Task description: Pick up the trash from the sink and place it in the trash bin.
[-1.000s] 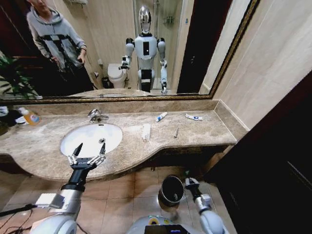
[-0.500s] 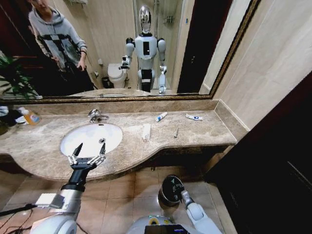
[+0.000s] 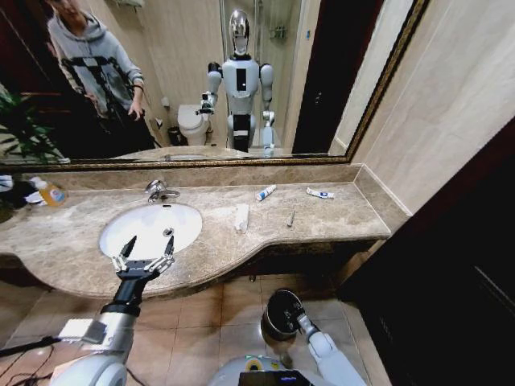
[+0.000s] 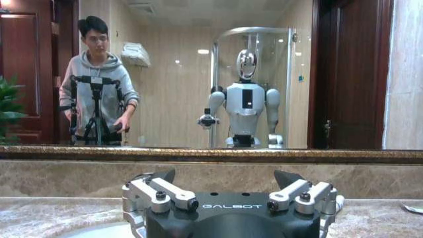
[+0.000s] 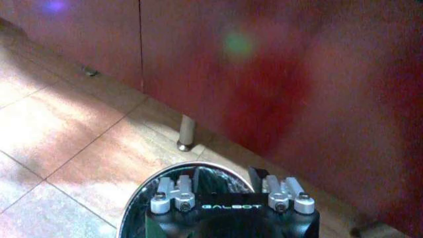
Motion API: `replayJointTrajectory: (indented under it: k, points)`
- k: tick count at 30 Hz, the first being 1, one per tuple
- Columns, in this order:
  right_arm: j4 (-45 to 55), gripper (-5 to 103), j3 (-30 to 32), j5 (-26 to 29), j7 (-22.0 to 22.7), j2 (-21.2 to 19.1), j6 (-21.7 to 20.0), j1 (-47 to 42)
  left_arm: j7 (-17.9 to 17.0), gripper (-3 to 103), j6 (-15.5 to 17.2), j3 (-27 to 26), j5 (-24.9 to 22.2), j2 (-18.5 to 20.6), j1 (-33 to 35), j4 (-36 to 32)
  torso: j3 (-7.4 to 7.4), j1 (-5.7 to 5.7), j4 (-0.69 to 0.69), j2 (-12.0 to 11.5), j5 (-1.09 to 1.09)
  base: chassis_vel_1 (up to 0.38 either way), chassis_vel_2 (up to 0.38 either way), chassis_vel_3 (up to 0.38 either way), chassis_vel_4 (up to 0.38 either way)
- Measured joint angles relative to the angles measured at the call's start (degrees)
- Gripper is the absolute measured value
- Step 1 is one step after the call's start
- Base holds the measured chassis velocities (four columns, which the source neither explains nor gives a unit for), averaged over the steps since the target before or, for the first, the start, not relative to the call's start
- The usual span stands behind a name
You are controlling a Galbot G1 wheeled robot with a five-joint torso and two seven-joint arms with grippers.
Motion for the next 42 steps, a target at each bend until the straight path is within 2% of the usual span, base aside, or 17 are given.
replayJointTrajectory:
  k: [1,5,8,10,11,14,21,23,29,33,38,40,42]
  points:
    - [0.0,50,0.0,0.0,0.0,0.0,0.0,0.0,0.0,100,0.0,0.0,0.0,0.0,0.0,0.0,0.0,0.0,0.0,0.0,0.0,0.0,0.0,0.0,0.0]
    - [1.6,71,0.3,0.6,0.4,0.0,-0.1,-0.9,0.0,100,0.0,0.0,0.0,0.0,0.0,0.0,0.0,0.0,0.0,0.0,0.0,0.0,0.0,0.0,0.0]
    - [2.3,77,0.3,0.7,0.8,0.1,-0.1,-1.5,0.0,100,0.0,0.0,0.0,0.0,0.0,0.0,0.0,0.0,0.0,0.0,0.0,0.0,0.0,0.0,0.0]
    - [3.5,87,0.3,0.7,0.9,0.1,-0.2,-2.4,0.0,100,0.0,0.0,0.0,0.0,0.0,0.0,0.0,0.0,0.0,0.0,0.0,0.0,0.0,0.0,0.0]
    - [3.5,87,0.3,0.7,0.9,0.1,-0.2,-2.4,0.0,100,0.0,0.0,0.0,0.0,0.0,0.0,0.0,0.0,0.0,0.0,0.0,0.0,0.0,0.0,0.0]
    - [5.4,99,0.4,0.9,0.9,0.0,-0.6,-3.7,0.0,100,0.0,0.0,0.0,0.0,0.0,0.0,0.0,0.0,0.0,0.0,0.01,0.0,0.0,0.0,0.0]
    - [14.6,100,0.9,4.0,-1.3,-1.8,-2.4,-9.1,0.0,100,0.0,0.0,0.0,0.0,0.0,0.0,0.0,0.0,0.0,0.0,0.01,0.0,0.0,0.0,0.0]
    - [20.3,100,1.4,7.5,-0.4,-2.5,-2.5,-12.0,0.0,100,0.0,0.0,0.0,0.0,0.0,0.0,0.0,0.0,0.0,0.0,0.01,0.0,0.0,0.0,0.0]
    - [31.9,100,4.0,13.3,2.5,-3.5,-2.2,-18.0,0.0,100,0.0,0.0,0.0,0.0,0.0,0.0,0.0,0.0,0.0,0.0,0.02,0.0,0.0,0.0,0.0]
    - [47.0,100,7.9,21.2,3.6,-4.4,-3.2,-26.1,0.0,100,0.0,0.0,0.0,0.0,0.0,0.0,0.0,0.0,0.0,0.0,0.0,0.0,0.0,0.0,0.0]
    - [55.9,100,10.6,24.3,3.7,-4.3,-3.5,-32.1,0.0,100,0.0,0.0,0.0,0.0,0.0,0.0,-0.01,-0.01,-0.01,0.0,0.0,0.0,0.0,0.0,0.0]
    - [62.5,100,12.1,26.3,4.6,-3.7,-3.5,-35.1,0.0,100,0.0,0.0,0.0,0.0,0.0,0.0,-0.01,-0.01,-0.01,0.0,-0.01,0.0,0.0,0.0,0.0]
    - [64.8,100,12.4,27.0,5.5,-3.2,-3.5,-35.7,0.0,100,0.0,0.0,0.0,0.0,0.0,0.0,-0.01,-0.01,-0.01,0.0,0.0,0.0,0.0,0.0,0.0]
